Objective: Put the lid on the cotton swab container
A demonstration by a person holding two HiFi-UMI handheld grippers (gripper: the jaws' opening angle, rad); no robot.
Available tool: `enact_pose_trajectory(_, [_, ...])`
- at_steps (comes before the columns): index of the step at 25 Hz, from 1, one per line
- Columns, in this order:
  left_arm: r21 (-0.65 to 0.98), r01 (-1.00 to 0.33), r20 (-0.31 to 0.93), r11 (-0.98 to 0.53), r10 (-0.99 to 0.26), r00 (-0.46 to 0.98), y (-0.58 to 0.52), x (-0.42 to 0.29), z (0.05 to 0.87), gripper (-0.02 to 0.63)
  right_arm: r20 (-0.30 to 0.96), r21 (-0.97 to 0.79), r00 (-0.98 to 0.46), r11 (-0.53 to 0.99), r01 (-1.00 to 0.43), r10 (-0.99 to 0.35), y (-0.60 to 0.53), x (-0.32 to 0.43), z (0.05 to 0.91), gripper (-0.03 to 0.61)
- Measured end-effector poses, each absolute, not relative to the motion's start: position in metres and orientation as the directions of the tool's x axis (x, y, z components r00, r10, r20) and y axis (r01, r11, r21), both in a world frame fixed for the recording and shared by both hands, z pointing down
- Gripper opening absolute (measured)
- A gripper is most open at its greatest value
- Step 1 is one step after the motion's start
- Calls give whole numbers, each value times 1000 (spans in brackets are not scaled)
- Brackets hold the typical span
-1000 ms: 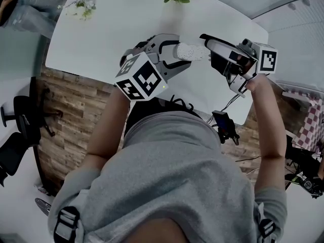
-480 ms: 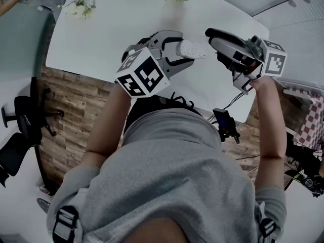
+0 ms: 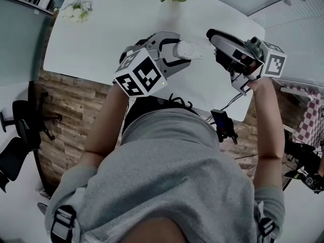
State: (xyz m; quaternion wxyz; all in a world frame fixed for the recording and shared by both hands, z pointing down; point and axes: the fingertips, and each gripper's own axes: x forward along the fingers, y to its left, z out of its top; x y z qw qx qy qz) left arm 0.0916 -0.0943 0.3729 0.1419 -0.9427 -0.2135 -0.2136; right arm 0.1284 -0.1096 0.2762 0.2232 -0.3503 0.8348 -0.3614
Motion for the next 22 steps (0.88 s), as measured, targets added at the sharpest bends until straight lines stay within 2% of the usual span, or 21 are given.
enact_pose_trajectory(4, [-167, 467, 446, -868, 356, 821, -94, 92, 368, 239, -103, -736, -652, 498, -458, -751, -107, 125, 274, 48])
enact_pose_trajectory(9, [-149, 464, 441, -873, 361, 822, -97, 92, 367, 239, -43, -698, -686, 513, -500, -727, -104, 115, 276, 41])
enact_pose_trajectory(16, [-123, 477, 456, -870, 377, 806, -96, 95, 370, 238, 129, -580, -708, 526, -622, -694, -104, 103, 284, 37])
enact_pose_trajectory(22, [-106, 470, 462, -876, 375, 804, -95, 97, 370, 238, 240, -508, -716, 544, -668, -655, -100, 95, 289, 37])
